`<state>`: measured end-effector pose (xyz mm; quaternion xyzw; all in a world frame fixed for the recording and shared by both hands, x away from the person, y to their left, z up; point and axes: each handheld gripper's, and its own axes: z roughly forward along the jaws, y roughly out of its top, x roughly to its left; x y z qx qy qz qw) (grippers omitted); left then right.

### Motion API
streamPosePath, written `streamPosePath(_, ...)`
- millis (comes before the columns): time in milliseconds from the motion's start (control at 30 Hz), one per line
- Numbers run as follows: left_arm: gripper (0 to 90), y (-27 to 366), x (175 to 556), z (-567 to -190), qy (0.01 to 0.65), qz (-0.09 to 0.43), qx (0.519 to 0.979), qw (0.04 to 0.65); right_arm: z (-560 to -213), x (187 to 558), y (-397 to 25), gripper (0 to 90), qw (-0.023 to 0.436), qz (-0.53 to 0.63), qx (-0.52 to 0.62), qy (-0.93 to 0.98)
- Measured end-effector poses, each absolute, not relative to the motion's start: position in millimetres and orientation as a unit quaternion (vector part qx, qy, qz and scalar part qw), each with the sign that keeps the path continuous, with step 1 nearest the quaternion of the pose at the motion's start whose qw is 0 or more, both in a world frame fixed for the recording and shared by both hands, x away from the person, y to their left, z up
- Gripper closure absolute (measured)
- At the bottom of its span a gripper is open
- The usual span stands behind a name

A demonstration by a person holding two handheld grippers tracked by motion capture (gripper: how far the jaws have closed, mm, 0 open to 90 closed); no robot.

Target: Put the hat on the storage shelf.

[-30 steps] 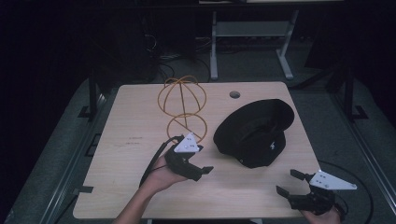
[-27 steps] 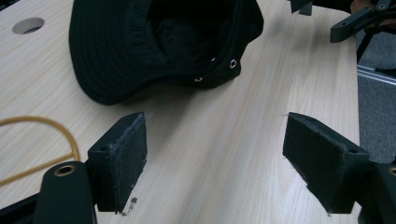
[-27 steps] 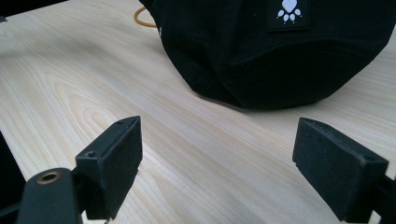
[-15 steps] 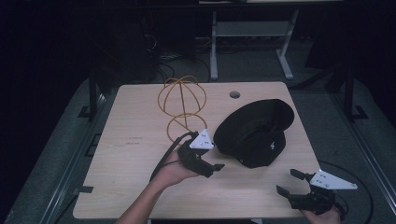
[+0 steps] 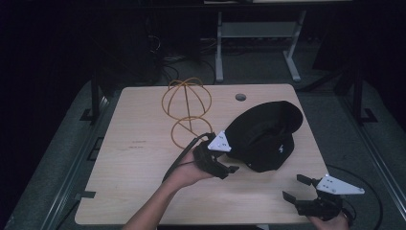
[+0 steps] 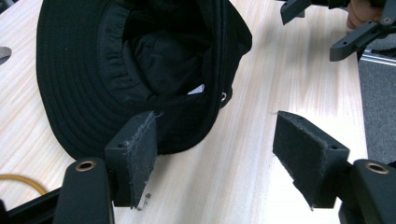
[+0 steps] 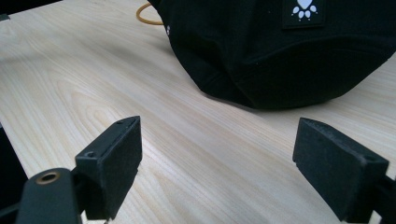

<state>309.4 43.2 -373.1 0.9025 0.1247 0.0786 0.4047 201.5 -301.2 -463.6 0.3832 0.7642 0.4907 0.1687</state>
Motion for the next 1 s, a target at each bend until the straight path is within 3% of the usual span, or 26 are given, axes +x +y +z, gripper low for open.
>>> streamPosePath(467, 33.7, 19, 323, -376, 0.115, 0.074, 0.914, 0.382, -464, 201, -304, 15.4, 0.167, 0.494, 0.384, 0.762)
streamPosePath(1000, 64.5, 13, 329, -386, 0.109, 0.077, 0.921, 0.365, -464, 202, -304, 15.4, 0.167, 0.494, 0.381, 0.763)
